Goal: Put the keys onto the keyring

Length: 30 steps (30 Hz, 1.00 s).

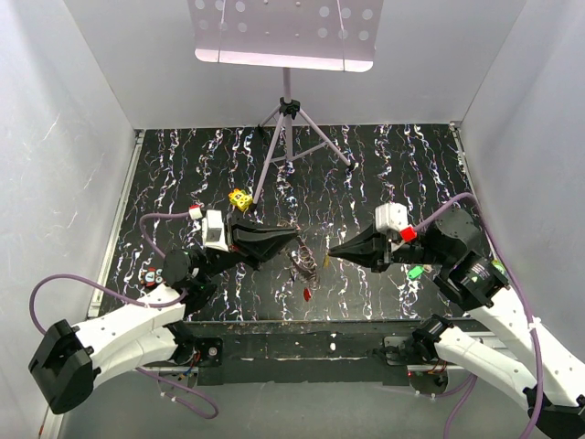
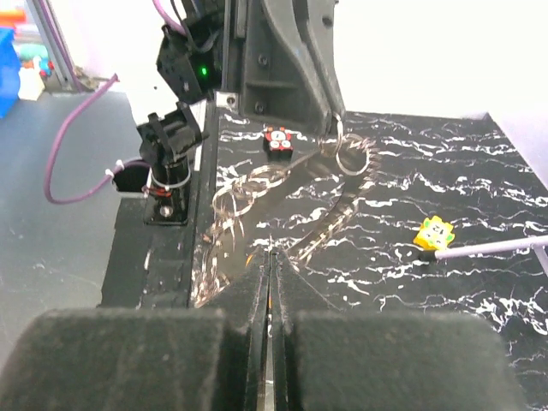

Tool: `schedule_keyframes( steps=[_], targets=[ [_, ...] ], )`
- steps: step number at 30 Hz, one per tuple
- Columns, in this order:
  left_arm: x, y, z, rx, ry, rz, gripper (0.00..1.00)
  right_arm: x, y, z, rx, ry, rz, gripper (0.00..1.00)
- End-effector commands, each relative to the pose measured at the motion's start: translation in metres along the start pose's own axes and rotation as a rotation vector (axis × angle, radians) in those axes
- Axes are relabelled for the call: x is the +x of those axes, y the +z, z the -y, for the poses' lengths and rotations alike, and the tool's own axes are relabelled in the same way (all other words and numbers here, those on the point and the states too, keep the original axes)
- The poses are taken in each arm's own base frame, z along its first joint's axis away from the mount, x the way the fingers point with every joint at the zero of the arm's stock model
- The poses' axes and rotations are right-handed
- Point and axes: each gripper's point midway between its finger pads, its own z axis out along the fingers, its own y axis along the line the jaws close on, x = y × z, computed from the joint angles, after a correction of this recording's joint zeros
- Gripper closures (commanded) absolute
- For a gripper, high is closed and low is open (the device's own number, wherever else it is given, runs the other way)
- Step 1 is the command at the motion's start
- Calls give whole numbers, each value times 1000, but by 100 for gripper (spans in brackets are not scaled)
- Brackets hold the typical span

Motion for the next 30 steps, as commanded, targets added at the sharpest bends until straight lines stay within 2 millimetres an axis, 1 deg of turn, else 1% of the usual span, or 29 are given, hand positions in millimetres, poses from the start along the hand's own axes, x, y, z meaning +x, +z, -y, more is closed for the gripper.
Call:
schedule_keyframes(
  steps=[1, 6, 9, 15, 25, 28, 30],
  targets=[
    [-15, 4, 9, 41, -60, 69, 100, -49, 1, 3, 4, -40, 125, 99],
    [-1, 1, 12, 90, -59, 31, 100, -51, 6, 7, -8, -52, 134, 99],
    [2, 0, 10, 103, -59, 27, 100, -47, 8, 9, -9, -60, 125, 99],
    [7, -5, 10, 122, -93, 26, 100, -37, 10, 20, 18, -53, 110, 99],
    [2, -3, 9, 130, -100, 47, 100, -26, 18, 30, 40, -5, 114, 99],
    [2, -2, 8, 129, -110, 53, 100, -28, 19, 30, 34, -12, 123, 99],
    [2, -1, 7, 127, -110, 58, 100, -25, 21, 30, 34, 18, 121, 99]
  ],
)
